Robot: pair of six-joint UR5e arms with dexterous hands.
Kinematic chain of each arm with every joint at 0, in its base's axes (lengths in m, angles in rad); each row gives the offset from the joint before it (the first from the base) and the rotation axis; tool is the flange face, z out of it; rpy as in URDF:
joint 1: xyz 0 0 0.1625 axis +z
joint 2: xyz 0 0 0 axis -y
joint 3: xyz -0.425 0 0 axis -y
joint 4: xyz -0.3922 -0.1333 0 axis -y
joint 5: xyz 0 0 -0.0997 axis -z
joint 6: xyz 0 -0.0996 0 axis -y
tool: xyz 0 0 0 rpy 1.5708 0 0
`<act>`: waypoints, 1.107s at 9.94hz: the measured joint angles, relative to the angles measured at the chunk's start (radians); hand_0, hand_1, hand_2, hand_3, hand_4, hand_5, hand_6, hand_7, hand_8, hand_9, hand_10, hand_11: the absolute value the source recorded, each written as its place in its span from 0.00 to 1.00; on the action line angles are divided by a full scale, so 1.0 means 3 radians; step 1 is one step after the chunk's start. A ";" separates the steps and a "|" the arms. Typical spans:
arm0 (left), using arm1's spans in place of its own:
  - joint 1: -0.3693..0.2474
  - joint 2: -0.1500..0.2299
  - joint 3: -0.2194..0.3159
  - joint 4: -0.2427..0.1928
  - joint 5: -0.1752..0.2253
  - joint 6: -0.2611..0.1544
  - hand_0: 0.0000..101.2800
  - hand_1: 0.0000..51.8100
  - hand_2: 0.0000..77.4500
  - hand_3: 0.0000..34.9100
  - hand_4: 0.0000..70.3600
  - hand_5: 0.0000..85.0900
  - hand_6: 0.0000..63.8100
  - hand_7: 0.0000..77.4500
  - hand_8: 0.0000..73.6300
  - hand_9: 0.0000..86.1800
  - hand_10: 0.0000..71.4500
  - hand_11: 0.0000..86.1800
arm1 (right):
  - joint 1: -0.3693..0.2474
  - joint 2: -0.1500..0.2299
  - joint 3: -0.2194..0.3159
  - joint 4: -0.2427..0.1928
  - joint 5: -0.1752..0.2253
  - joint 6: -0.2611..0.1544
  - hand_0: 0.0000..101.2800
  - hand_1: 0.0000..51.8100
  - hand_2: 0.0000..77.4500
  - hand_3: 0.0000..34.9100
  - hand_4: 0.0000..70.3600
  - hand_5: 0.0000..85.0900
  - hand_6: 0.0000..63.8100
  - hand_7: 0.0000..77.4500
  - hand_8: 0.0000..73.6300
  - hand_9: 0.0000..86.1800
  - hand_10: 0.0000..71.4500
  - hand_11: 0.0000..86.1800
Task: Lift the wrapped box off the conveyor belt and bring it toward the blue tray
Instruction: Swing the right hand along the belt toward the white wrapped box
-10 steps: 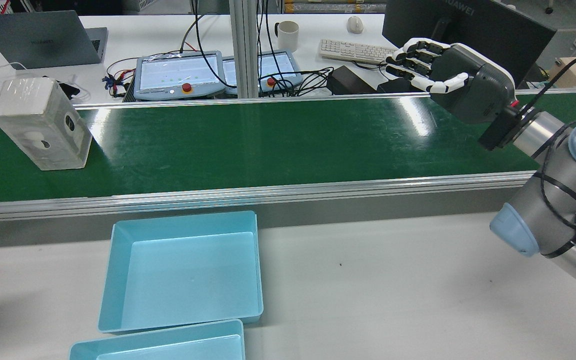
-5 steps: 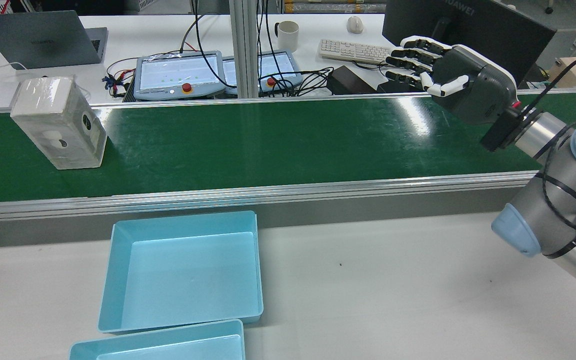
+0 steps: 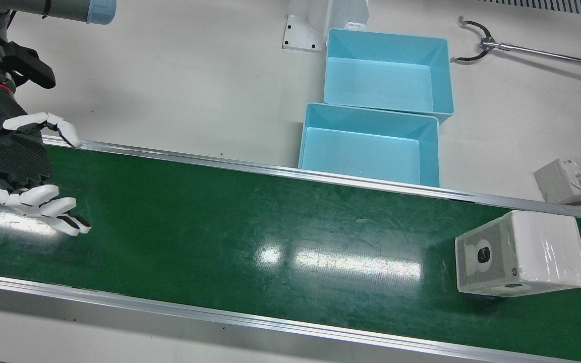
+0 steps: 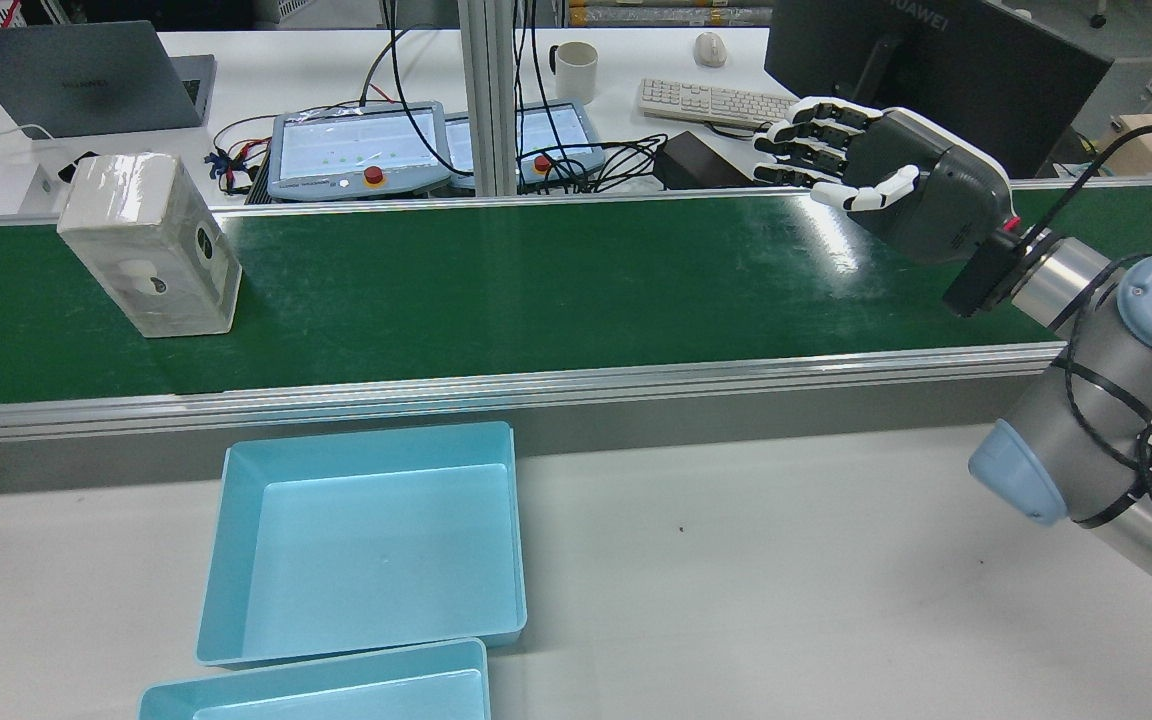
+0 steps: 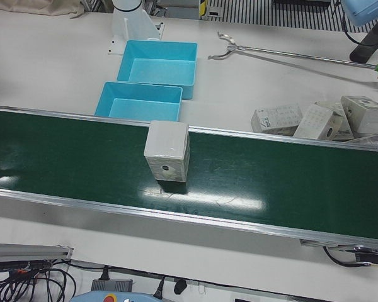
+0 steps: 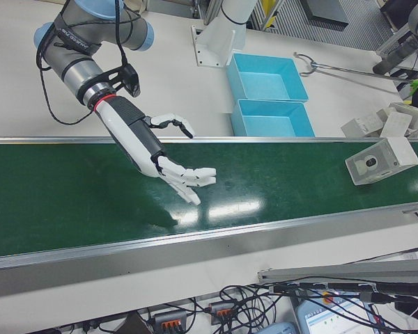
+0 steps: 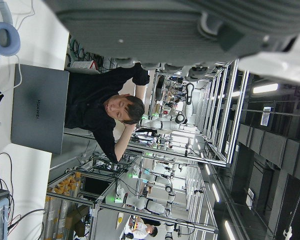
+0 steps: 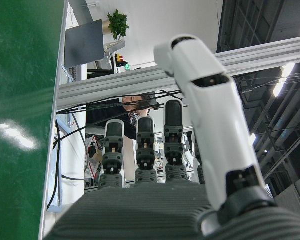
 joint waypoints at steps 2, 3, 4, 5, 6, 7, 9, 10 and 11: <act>0.0000 0.0000 0.0000 0.0000 0.0000 0.0000 0.00 0.00 0.01 0.00 0.00 0.01 0.00 0.01 0.01 0.01 0.01 0.00 | -0.0026 0.0084 -0.0004 -0.0004 0.0027 -0.0012 0.55 0.39 0.43 0.10 0.53 0.46 0.44 0.51 0.47 0.32 0.35 0.35; 0.0000 0.0000 0.0000 0.0000 0.0000 0.0000 0.00 0.00 0.01 0.00 0.00 0.01 0.00 0.01 0.01 0.01 0.01 0.00 | -0.0039 0.0197 -0.0025 -0.0039 0.0040 -0.0023 0.56 0.48 0.39 0.00 0.52 0.43 0.57 0.70 0.16 0.27 0.08 0.19; 0.0000 0.0000 0.0000 0.0000 0.0000 0.0000 0.00 0.00 0.01 0.00 0.00 0.01 0.00 0.01 0.01 0.01 0.01 0.00 | -0.0072 0.0337 -0.0063 -0.0123 0.0069 -0.0032 0.56 0.48 0.39 0.00 0.52 0.43 0.57 0.70 0.16 0.27 0.08 0.19; 0.0000 0.0000 0.0000 0.0000 0.0000 0.0000 0.00 0.00 0.01 0.00 0.00 0.01 0.00 0.01 0.01 0.01 0.01 0.00 | -0.0152 0.0517 -0.0122 -0.0264 0.0113 -0.0040 0.57 0.48 0.34 0.00 0.44 0.42 0.48 0.64 0.11 0.19 0.08 0.12; 0.0000 0.0000 0.0000 0.0000 0.0000 0.0000 0.00 0.00 0.01 0.00 0.00 0.01 0.00 0.01 0.01 0.01 0.01 0.00 | -0.0257 0.0688 -0.0174 -0.0395 0.0182 -0.0071 0.57 0.48 0.34 0.00 0.44 0.42 0.48 0.64 0.11 0.19 0.08 0.12; 0.0000 0.0000 0.0000 0.0000 0.0000 0.0000 0.00 0.00 0.01 0.00 0.00 0.01 0.00 0.01 0.01 0.01 0.01 0.00 | -0.0375 0.0818 -0.0206 -0.0482 0.0301 -0.0123 0.58 0.47 0.27 0.00 0.42 0.40 0.30 0.49 0.07 0.11 0.05 0.08; 0.0000 0.0000 0.0000 0.0000 0.0000 0.0000 0.00 0.00 0.01 0.00 0.00 0.01 0.00 0.01 0.01 0.01 0.01 0.00 | -0.0609 0.0941 -0.0241 -0.0547 0.0618 -0.0252 0.58 0.47 0.22 0.11 0.31 0.30 0.23 0.39 0.01 0.06 0.00 0.05; 0.0000 0.0000 0.0000 0.0000 0.0000 0.0000 0.00 0.00 0.01 0.00 0.00 0.01 0.00 0.01 0.01 0.01 0.01 0.00 | -0.0678 0.0985 -0.0279 -0.0556 0.0722 -0.0313 0.58 0.47 0.22 0.11 0.31 0.30 0.23 0.39 0.01 0.06 0.00 0.05; 0.0000 0.0000 0.0000 0.0000 0.0000 0.0000 0.00 0.00 0.01 0.00 0.00 0.01 0.00 0.01 0.01 0.01 0.01 0.00 | -0.0713 0.1041 -0.0340 -0.0561 0.0777 -0.0350 0.57 0.47 0.20 0.22 0.26 0.27 0.19 0.36 0.03 0.07 0.00 0.03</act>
